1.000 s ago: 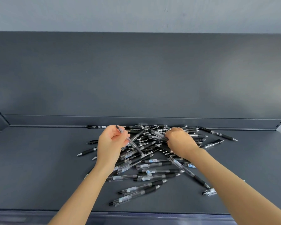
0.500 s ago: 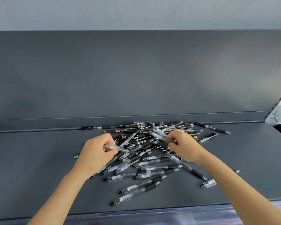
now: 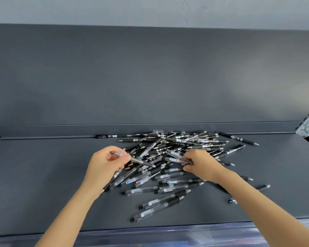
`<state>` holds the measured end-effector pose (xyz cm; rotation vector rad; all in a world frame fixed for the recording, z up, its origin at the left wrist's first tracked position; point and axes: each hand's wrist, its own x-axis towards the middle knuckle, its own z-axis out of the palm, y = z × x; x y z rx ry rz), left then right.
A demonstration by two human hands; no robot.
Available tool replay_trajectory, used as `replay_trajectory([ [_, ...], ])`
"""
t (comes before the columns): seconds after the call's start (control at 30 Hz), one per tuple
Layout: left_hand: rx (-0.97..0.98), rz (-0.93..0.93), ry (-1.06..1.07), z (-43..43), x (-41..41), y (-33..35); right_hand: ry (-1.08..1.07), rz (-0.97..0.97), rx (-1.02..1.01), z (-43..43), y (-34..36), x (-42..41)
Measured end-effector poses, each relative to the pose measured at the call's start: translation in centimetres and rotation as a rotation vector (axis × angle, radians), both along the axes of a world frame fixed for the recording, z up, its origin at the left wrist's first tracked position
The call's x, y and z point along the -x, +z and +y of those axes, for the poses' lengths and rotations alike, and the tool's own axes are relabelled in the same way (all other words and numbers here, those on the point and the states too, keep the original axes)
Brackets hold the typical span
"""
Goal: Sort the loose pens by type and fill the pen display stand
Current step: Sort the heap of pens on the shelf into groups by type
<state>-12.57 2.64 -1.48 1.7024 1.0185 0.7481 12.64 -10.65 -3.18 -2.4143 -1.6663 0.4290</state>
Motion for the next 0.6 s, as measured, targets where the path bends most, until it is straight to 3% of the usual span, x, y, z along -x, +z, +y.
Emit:
replay_trajectory([
  [0.1,0.188,-0.200,0.036,0.2,-0.3,-0.1,0.047,-0.088,0.089,0.3,-0.1,0.1],
  [0.27,0.297,-0.420,0.065,0.0,-1.2,-0.1,0.099,-0.133,0.135,0.7,0.2,0.3],
  [0.6,0.277,-0.421,0.044,-0.9,-2.2,-0.2,0.172,-0.093,0.207,0.4,0.8,0.2],
])
